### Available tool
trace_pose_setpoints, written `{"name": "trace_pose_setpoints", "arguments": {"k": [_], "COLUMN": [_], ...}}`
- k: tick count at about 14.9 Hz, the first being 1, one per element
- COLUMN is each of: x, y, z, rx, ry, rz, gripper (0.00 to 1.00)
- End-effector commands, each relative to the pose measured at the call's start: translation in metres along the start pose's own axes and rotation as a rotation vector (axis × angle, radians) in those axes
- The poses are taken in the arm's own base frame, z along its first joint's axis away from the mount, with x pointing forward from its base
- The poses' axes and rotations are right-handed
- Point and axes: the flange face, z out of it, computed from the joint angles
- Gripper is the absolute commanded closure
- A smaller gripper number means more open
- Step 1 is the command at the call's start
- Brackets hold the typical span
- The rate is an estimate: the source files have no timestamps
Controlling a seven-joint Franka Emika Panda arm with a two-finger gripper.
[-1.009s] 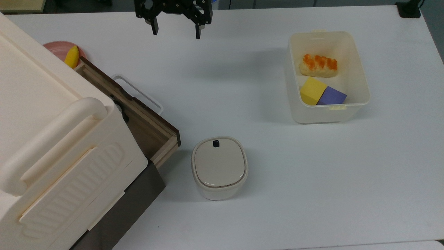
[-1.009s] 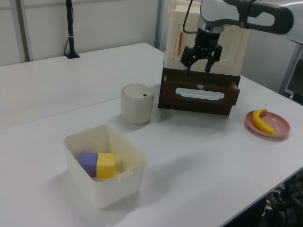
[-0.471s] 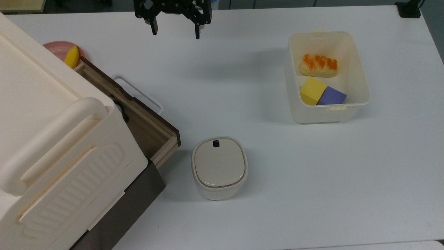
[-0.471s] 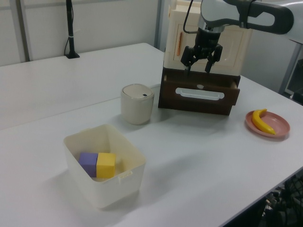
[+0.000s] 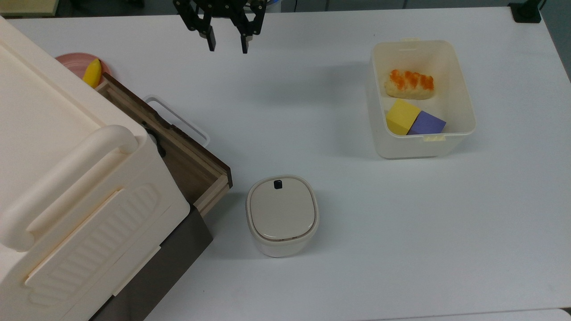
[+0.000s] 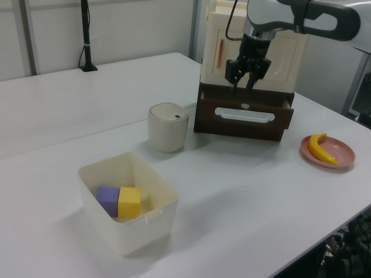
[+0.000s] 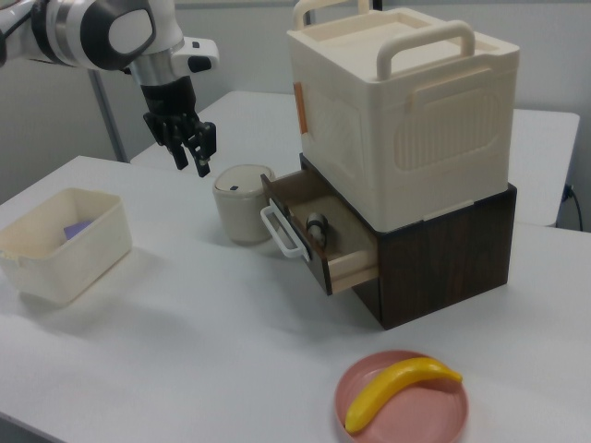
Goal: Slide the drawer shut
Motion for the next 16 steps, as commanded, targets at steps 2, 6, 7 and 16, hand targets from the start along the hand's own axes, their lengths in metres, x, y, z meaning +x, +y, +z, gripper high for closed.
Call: {"name": "trace_pose_setpoints", "arguments": {"k": [2, 6, 7, 16], "x": [-0.012, -0.012, -0.012, 0.006], "y": [0.002, 0.004, 0.005, 0.031], "z": [0.005, 0.010, 0.015, 0.079], "rx": [0.028, 0.057, 0.055, 0.092], "ry": [-0.035, -0.047, -0.055, -0.019], "rz": [-0.002, 0.041, 0.086, 0.523], "gripper": [1.00, 1.00, 1.00, 1.00]}}
